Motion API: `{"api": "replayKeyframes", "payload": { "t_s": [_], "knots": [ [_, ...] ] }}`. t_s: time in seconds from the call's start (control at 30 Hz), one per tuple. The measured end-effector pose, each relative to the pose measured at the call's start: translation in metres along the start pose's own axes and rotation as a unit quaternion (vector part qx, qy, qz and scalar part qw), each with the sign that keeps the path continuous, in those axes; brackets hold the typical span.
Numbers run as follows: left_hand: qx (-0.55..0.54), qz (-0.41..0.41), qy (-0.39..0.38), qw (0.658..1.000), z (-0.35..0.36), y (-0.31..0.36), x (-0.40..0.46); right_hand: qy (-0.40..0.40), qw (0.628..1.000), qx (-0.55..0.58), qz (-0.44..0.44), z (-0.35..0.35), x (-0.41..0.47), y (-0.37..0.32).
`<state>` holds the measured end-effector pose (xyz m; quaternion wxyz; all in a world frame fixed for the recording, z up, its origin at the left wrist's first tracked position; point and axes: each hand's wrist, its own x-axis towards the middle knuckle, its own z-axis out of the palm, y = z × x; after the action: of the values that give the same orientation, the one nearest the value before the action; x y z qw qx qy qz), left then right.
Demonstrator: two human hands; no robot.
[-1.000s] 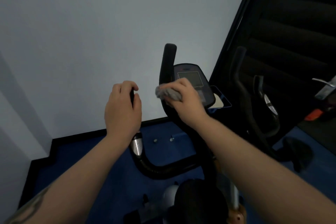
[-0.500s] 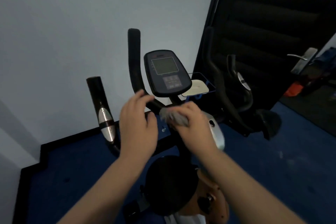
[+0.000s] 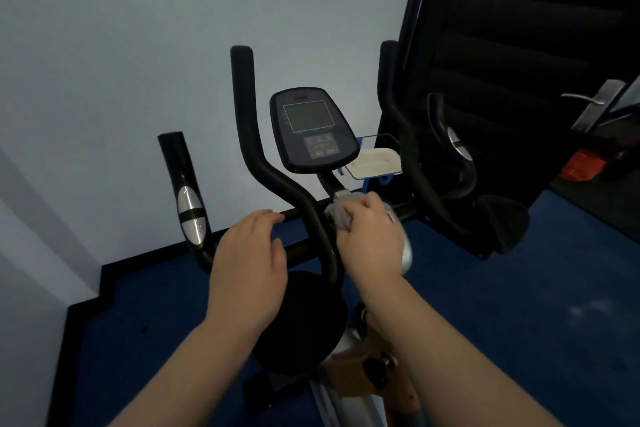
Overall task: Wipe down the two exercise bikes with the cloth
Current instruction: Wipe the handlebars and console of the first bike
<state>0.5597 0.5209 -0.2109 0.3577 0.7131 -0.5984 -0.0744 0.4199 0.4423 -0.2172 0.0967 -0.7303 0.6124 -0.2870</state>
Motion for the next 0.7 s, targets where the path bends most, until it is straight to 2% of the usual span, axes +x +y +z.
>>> {"api": "replayKeyframes", "payload": {
  "t_s": [0.1, 0.17, 0.3, 0.43, 0.5, 0.6, 0.63, 0.7],
  "knots": [
    [0.013, -0.011, 0.01, 1.0, 0.0, -0.001, -0.004, -0.01, 0.999, 0.018, -0.048, -0.008, -0.026, 0.017],
    [0.014, -0.022, 0.014, 1.0, 0.0, -0.002, -0.005, -0.023, 0.997, -0.025, -0.067, -0.015, -0.02, 0.026],
    [0.016, -0.042, 0.024, 0.999, 0.001, -0.001, -0.004, -0.021, 0.998, -0.05, -0.011, -0.011, 0.004, 0.009],
    [-0.01, -0.064, 0.061, 0.996, 0.0, -0.001, -0.007, -0.073, 0.994, 0.086, -0.005, -0.014, -0.016, 0.016],
    [-0.025, -0.051, 0.085, 0.995, 0.0, 0.0, -0.007, -0.089, 0.989, 0.115, -0.012, -0.03, -0.007, 0.022],
    [-0.092, -0.043, 0.143, 0.984, 0.002, -0.002, -0.006, -0.012, 0.975, 0.194, -0.104, -0.038, 0.013, 0.001],
    [-0.14, -0.059, 0.173, 0.973, 0.002, -0.002, -0.007, -0.043, 0.964, 0.208, -0.159, -0.036, 0.014, -0.012],
    [-0.226, -0.085, 0.253, 0.937, -0.001, -0.007, -0.011, -0.163, 0.932, 0.138, -0.293, -0.022, 0.01, -0.031]
  ]
}}
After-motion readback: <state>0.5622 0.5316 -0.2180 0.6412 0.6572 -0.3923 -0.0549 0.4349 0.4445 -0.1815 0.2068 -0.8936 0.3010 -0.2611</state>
